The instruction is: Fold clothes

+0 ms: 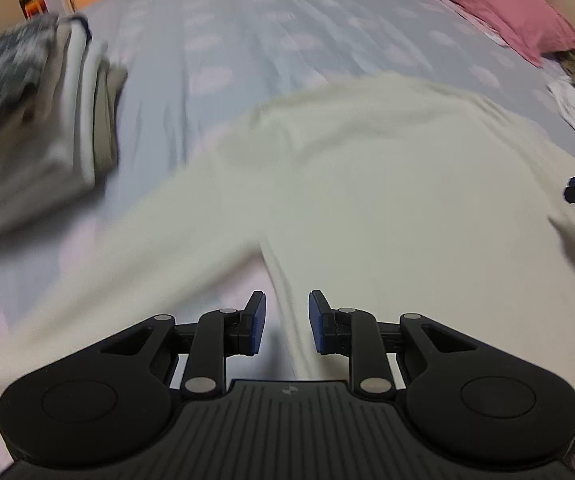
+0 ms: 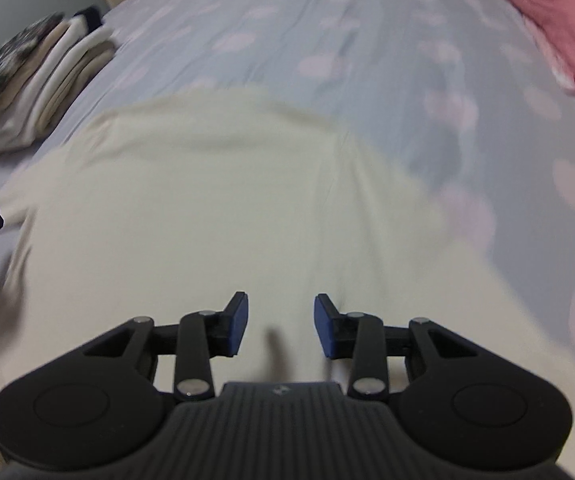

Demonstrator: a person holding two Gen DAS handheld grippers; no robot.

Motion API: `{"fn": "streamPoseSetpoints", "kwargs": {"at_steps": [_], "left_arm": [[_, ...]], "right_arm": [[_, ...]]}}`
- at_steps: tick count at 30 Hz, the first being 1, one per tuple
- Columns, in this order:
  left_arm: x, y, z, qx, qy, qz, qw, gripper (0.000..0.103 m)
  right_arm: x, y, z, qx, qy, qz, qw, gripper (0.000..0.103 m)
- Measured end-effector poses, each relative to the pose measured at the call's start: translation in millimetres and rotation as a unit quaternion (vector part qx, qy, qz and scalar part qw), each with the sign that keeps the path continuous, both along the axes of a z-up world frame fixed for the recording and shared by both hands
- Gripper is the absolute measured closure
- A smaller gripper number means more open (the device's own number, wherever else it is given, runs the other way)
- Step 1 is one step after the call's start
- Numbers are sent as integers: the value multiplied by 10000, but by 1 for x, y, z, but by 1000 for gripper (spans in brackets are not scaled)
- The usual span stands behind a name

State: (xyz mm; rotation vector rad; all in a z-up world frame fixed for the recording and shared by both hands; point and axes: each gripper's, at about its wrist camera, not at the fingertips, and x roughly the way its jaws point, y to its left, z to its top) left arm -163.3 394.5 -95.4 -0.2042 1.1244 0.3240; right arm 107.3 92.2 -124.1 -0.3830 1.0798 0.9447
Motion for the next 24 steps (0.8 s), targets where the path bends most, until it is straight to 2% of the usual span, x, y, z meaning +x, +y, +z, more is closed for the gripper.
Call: {"fn": "streamPoseSetpoints", "kwargs": {"at_steps": [4, 6, 9, 12, 16, 20, 24], "left_arm": [[-39, -28, -11, -268, 430, 72, 9987, 80], [-57, -40, -15, -435, 493, 133, 9977, 79], [-84, -51, -22, -863, 545, 361, 9941, 73], [-102, -61, -33, -1071, 687, 462, 9908, 73], [-114, -74, -43, -1162, 974, 401, 9876, 73], [-118, -79, -45, -1246, 1059, 368, 9859, 65], [-117, -83, -49, -1299, 1182, 305, 9840, 65]], "right_arm": [[-42, -37, -10, -168, 337, -112, 9992, 63], [-59, -55, -16, -245, 548, -210, 9980, 63], [-81, -78, -21, -328, 736, -351, 9961, 63], [-97, -93, -27, -483, 953, -465, 9932, 63], [-119, -114, -35, -688, 1240, -617, 9880, 62], [-141, -134, -43, -892, 1525, -768, 9813, 61], [-150, -138, -48, -1025, 1643, -775, 9780, 61]]}}
